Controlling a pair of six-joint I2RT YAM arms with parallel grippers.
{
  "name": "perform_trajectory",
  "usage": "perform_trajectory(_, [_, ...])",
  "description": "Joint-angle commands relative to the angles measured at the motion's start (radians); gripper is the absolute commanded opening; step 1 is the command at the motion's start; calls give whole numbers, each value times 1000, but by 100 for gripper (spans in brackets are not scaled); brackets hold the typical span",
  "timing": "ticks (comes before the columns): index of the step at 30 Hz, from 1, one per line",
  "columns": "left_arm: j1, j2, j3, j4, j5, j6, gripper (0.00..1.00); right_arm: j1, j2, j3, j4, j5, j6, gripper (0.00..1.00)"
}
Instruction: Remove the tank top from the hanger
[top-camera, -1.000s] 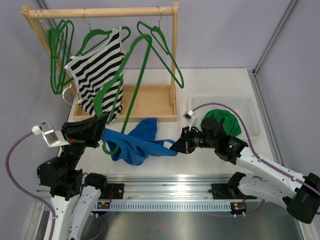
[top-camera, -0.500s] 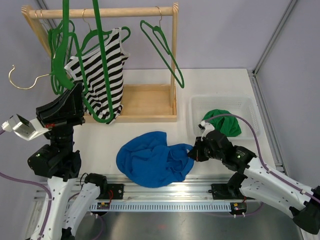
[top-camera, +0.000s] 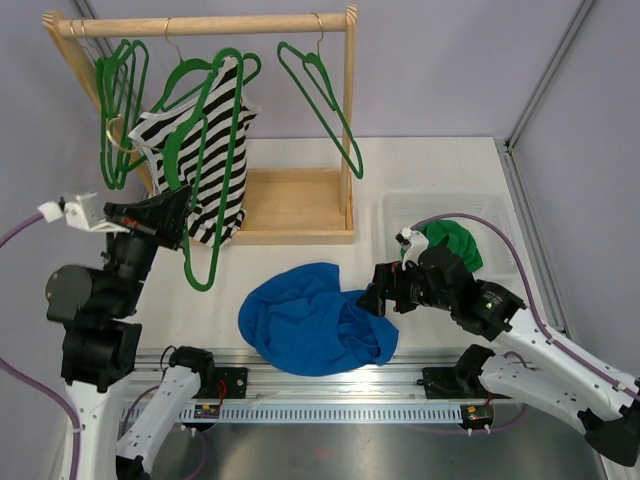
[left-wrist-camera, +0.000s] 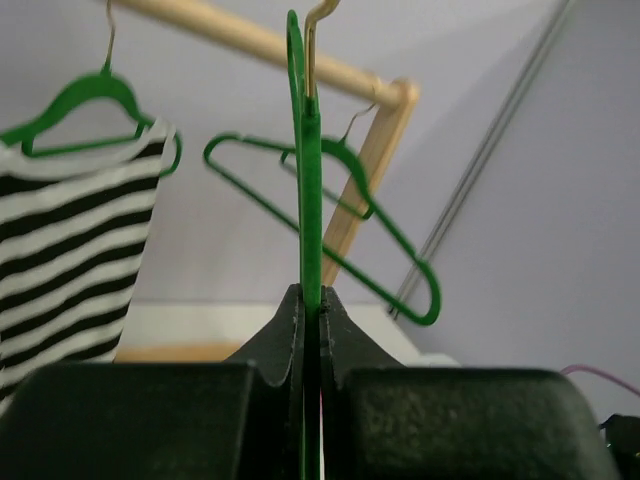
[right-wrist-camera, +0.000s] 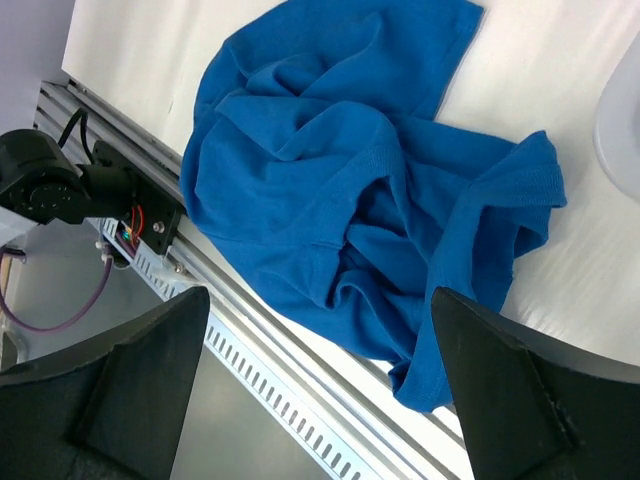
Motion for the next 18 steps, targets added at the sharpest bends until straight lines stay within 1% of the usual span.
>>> perform_trajectory(1, [3,104,143,-325,-42,69,0,3,14,78,-1,12,-40,100])
perform_trajectory(3, [2,169,194,-424,-48,95,0,3,5,99,-18,43,-50,99])
perform_trajectory(4, [2,191,246,-445,-49,103,0,3,0,104,-23,53,-54,99])
perform_trajectory(7, [2,300,331,-511,-54,124,0,2,-1,118,-27,57,-54,99])
perform_trajectory(8, [0,335,407,-532,-59,132,0,2,-1,119,-26,54,-49,99])
perform_trajectory(9, [-4,423,444,-569,-63,141,0,2,2,121,-24,49,-49,99])
perform_trajectory(12, [-69,544,593,-619,-176,167,0,3,-1,115,-15,37,-43,99])
perform_trajectory(13, [-126,618,637,-627,-216,182,0,2,-4,113,-16,34,-43,100])
perform_trajectory(14, [-151,650,674,-632,-282,198,0,2,-9,110,-15,32,-41,99])
perform_trajectory(15, [-170,679,744,-627,-299,219,0,3,-12,109,-16,32,-43,99])
perform_trajectory(16, [-190,743,777,-623,-304,228,0,2,-21,110,-20,30,-47,99])
perform_trajectory(17, [-191,772,811,-618,-304,235,0,2,-24,110,-26,30,-49,99])
perform_trajectory(18, [-196,810,888,-611,-302,248,0,3,-27,110,-30,30,-50,100])
